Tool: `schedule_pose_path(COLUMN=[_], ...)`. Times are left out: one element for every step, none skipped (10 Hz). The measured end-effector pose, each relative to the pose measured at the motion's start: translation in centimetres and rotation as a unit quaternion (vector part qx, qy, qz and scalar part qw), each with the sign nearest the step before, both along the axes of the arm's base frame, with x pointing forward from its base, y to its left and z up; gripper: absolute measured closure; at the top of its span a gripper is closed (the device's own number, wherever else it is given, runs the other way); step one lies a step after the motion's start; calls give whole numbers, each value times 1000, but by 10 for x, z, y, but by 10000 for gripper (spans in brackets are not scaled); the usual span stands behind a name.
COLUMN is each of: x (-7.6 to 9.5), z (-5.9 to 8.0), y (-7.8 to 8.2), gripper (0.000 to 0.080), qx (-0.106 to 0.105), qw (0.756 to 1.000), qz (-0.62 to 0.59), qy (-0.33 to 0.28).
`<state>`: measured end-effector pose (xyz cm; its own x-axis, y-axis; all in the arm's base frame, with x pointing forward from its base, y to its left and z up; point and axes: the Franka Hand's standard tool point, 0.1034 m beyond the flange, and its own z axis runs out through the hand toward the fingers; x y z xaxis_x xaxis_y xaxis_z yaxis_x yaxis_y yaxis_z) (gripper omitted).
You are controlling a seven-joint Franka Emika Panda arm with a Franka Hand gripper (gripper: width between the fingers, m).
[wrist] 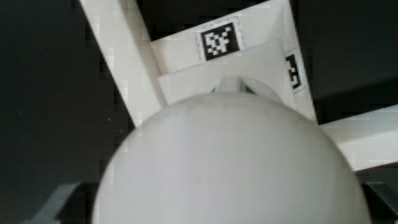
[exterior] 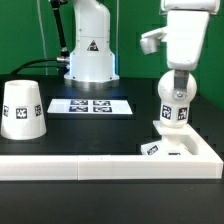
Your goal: Assemble lamp
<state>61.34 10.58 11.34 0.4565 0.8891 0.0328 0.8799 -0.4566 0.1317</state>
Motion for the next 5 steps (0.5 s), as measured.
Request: schedule_pose_path(x=[0,0,0,0,1], z=[0,0,0,0,0], y=[1,0,0,0,0], gripper=[224,223,223,223,223], qx=[8,16,23,28,34], qw=[998,993,985,978,969], qz=[-63,-120,-173,-205,-245], qy=[-2,-4,-5,-7,-9])
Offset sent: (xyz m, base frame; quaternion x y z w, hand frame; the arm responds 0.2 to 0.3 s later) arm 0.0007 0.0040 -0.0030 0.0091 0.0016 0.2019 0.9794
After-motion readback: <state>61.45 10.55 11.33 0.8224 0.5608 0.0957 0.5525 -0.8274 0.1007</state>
